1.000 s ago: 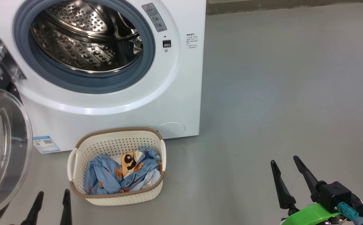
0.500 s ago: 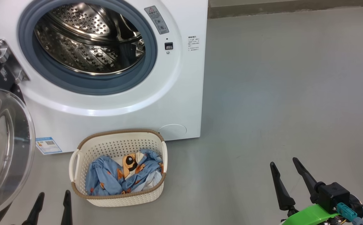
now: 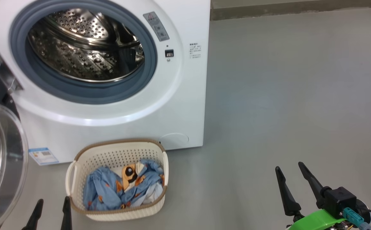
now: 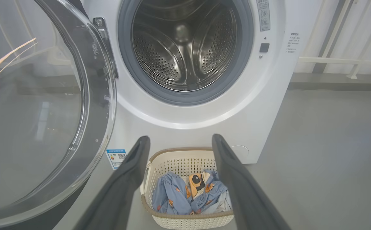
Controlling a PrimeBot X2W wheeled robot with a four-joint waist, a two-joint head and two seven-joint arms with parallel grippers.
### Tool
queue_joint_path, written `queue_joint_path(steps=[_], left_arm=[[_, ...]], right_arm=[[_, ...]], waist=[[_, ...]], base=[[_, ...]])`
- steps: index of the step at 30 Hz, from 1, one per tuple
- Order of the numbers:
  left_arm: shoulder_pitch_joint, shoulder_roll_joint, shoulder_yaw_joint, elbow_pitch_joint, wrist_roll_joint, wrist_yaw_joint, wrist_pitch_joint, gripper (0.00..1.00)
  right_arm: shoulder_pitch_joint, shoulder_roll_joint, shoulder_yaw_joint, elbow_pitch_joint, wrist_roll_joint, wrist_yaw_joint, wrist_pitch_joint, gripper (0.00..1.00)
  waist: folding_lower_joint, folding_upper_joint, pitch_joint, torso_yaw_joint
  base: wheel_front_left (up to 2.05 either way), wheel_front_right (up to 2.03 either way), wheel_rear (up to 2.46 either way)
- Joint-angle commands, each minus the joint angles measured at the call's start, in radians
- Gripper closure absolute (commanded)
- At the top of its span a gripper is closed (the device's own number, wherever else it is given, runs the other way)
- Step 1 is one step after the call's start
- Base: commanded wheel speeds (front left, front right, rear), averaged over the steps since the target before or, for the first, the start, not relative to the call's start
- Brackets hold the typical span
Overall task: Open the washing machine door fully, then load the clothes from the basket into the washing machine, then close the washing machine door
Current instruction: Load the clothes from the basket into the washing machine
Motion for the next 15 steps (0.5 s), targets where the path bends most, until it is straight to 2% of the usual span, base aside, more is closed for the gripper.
queue_joint_path(steps=[1, 9, 15], left_arm=[[-0.045, 0.018, 0.037, -0.018, 0.007, -0.001, -0.006, 0.00], [-0.049, 0.014, 0.051, -0.033, 0.014, 0.002, -0.006, 0.00], [-0.050, 0.013, 0.059, -0.032, 0.021, 0.001, -0.006, 0.00]], right_arm=[[-0.009, -0.003, 0.027, -0.021, -0.004, 0.002, -0.012, 0.00], [-0.008, -0.003, 0.023, -0.024, -0.001, 0.002, -0.012, 0.00], [-0.013, -0.003, 0.024, -0.025, 0.000, 0.002, -0.012, 0.00]], waist=[[0.0000, 0.0000, 0.000, 0.001], [0.0000, 0.0000, 0.004, 0.009], [0.0000, 0.0000, 0.018, 0.010]], base=[[1.89, -1.71, -0.18], [1.97, -1.87, -0.10], [0.99, -0.99, 0.00]])
